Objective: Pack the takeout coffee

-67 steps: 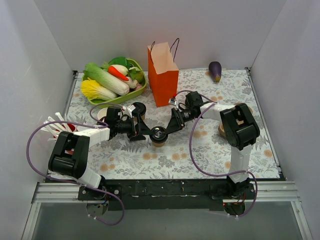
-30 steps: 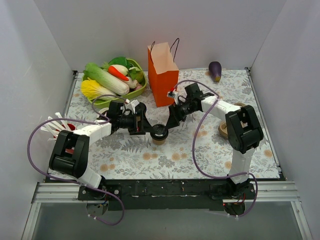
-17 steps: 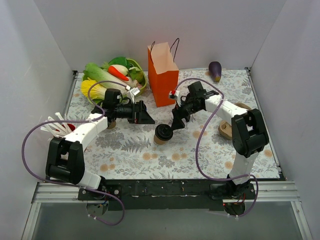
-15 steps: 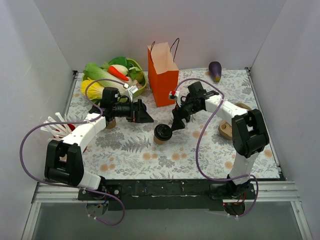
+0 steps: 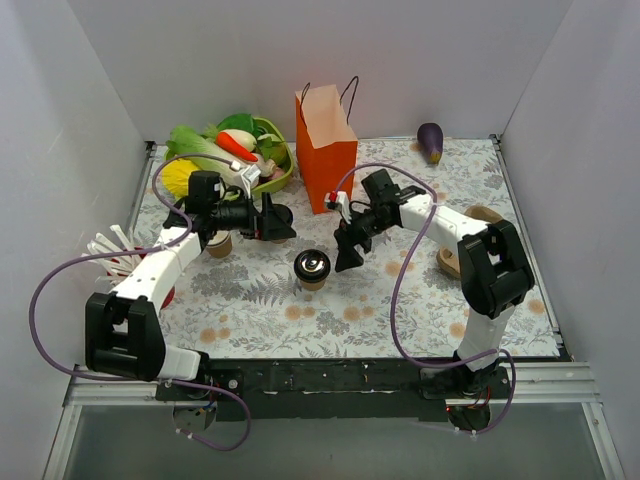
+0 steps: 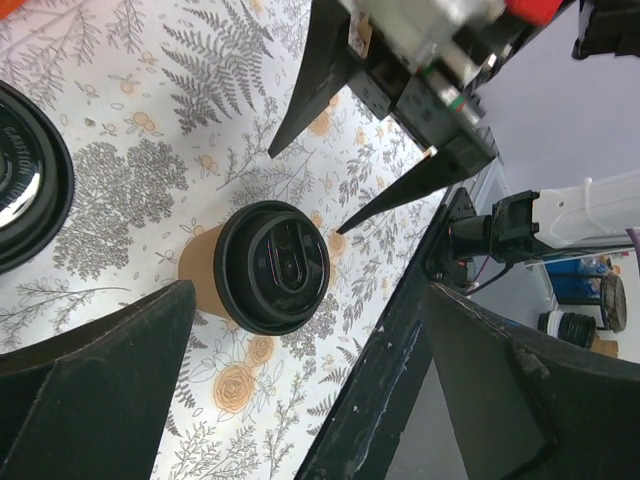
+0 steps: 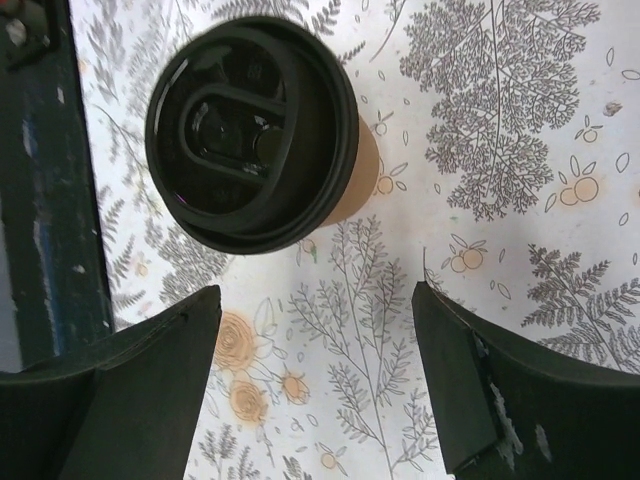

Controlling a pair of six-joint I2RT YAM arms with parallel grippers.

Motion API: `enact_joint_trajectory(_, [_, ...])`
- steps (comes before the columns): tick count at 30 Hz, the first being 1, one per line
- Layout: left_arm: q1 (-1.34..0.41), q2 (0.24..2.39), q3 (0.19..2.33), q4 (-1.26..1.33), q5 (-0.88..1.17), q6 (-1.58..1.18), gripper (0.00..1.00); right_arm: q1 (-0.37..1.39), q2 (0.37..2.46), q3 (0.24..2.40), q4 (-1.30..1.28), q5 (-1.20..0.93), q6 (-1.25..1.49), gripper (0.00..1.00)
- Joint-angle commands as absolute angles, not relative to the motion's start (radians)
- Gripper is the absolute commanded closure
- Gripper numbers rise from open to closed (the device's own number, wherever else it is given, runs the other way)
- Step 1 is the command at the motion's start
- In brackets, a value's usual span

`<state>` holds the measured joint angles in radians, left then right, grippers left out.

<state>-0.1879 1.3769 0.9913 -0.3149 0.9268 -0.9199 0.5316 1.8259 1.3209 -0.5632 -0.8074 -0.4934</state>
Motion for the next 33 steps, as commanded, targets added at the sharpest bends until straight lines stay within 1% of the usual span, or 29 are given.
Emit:
enact_joint_trajectory(1, [-0.150,1.313,1.078,-0.357,0.914,-0.884,0.02,0.571,1.792,1.339,-0.638,-0.746,-0.676,0.15])
enact_joint_trajectory(5, [-0.112,1.296,1.123,-0.380,0.904,-0.865,0.02,0.641,1.839,1.341,-0.658,-0.716,-0.755,0.15])
enact_joint_trajectory(8, [-0.080,1.286,1.155,-0.396,0.888,-0.861,0.02,0.693,1.867,1.341,-0.589,-0.692,-0.720,0.17])
enact_joint_trajectory(11, [-0.054,1.267,1.181,-0.413,0.877,-0.858,0.02,0.727,1.908,1.361,-0.479,-0.646,-0.620,0.23])
enact_joint_trajectory(12, [-0.043,1.259,1.187,-0.426,0.876,-0.854,0.02,0.739,1.919,1.368,-0.450,-0.632,-0.591,0.27])
enact_joint_trajectory(15, [-0.022,1.247,1.203,-0.448,0.870,-0.848,0.02,0.755,1.956,1.387,-0.321,-0.592,-0.488,0.34])
enact_joint_trajectory(18, [-0.008,1.232,1.203,-0.468,0.867,-0.841,0.02,0.776,2.020,1.455,-0.249,-0.574,-0.439,0.38])
enact_joint_trajectory(23, [-0.002,1.218,1.186,-0.488,0.871,-0.834,0.02,0.805,2.152,1.592,-0.212,-0.558,-0.334,0.39])
enact_joint_trajectory(27, [-0.002,1.226,1.183,-0.477,0.873,-0.842,0.02,0.815,2.183,1.620,-0.190,-0.529,-0.273,0.36])
enact_joint_trajectory(30, [-0.002,1.241,1.193,-0.483,0.850,-0.844,0.02,0.811,2.146,1.597,-0.219,-0.483,-0.285,0.33])
enact_joint_trajectory(31, [-0.003,1.243,1.196,-0.485,0.833,-0.830,0.02,0.805,2.091,1.571,-0.236,-0.453,-0.294,0.32])
enact_joint_trajectory(33, [-0.002,1.239,1.195,-0.477,0.749,-0.819,0.02,0.775,2.027,1.507,-0.276,-0.434,-0.310,0.30])
